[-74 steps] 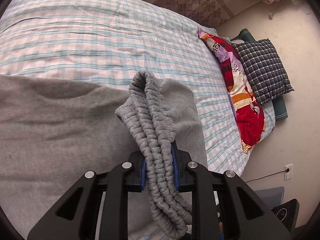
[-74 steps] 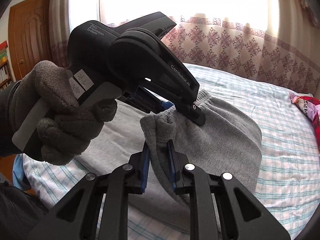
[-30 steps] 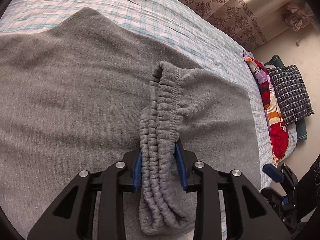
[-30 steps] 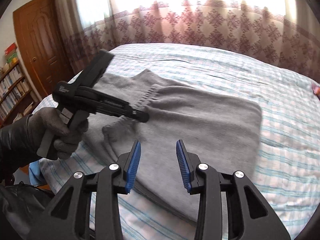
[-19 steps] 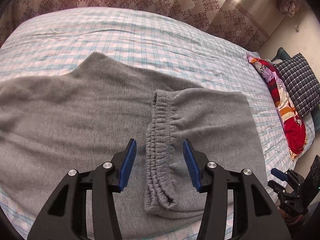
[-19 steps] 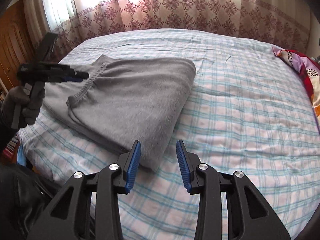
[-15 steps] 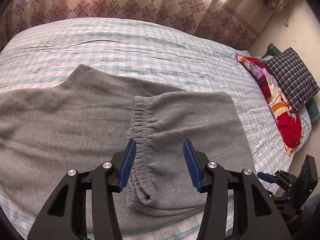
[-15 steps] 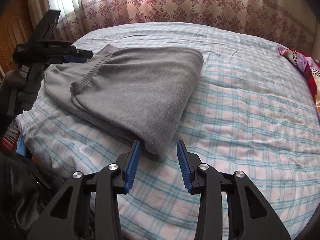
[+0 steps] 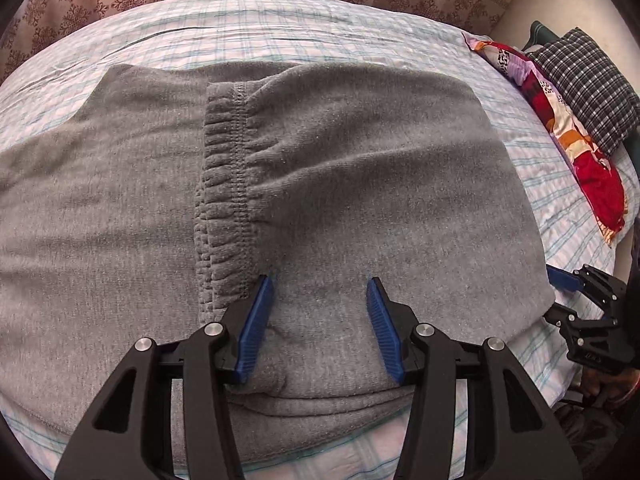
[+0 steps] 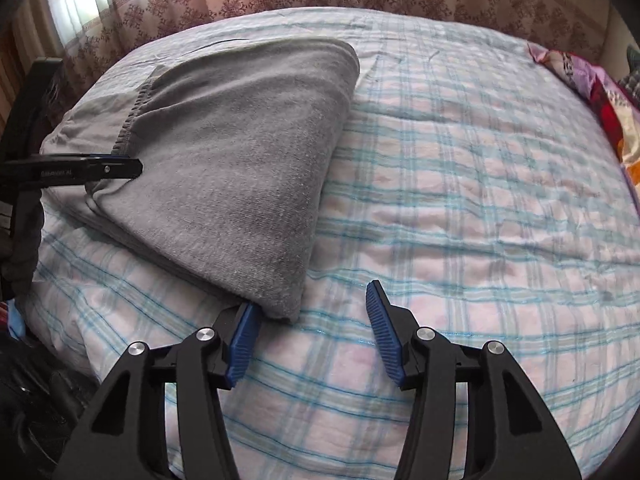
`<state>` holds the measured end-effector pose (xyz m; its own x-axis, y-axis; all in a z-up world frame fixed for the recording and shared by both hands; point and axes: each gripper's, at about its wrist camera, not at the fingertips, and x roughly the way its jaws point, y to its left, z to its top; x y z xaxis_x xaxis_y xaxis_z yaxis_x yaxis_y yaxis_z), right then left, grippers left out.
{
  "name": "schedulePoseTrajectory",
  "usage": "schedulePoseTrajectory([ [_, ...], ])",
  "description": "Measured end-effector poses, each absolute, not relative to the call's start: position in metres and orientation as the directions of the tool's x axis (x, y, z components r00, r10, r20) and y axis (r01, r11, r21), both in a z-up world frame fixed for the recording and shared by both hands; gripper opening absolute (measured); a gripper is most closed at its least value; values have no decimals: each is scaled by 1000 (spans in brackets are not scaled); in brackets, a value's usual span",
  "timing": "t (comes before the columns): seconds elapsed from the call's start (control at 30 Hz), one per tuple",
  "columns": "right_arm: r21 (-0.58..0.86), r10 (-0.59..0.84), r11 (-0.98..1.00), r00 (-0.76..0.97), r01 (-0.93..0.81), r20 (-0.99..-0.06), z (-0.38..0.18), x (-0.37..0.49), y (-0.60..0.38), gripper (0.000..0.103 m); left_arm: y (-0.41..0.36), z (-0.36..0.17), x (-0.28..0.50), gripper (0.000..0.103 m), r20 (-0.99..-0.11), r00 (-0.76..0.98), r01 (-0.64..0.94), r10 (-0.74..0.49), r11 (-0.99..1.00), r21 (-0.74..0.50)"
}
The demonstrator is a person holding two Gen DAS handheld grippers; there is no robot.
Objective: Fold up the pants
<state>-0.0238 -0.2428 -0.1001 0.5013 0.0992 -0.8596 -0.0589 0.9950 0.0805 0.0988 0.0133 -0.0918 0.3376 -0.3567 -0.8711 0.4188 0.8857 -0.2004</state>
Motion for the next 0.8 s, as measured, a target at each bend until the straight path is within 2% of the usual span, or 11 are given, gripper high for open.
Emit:
schedulePoseTrajectory([
  [0.13,77,114,993,493,-94,-863,-96,-25,-241,52,18,-90,102,51,-866,333,411,-373,884,-223],
  [0.23,130,187,980,488,-149,-853,-83,-31,-245,52,22,-86,110,51,-858,309,374,-410,882,-286],
  [0.33,171,240,969,514,-177,-824,-61,-35,-252,52,27,-78,117,58,-844,294,336,-448,875,-348],
  [0.43,196,263,965,573,-177,-776,-40,-29,-257,53,26,-62,124,61,-828,334,331,-450,879,-344],
  [0.6,228,280,960,643,-165,-713,-22,9,-258,53,19,-41,151,62,-793,388,312,-469,877,-366],
  [0.8,246,305,952,668,-184,-679,-22,68,-244,53,10,-49,186,62,-797,393,257,-459,887,-384],
])
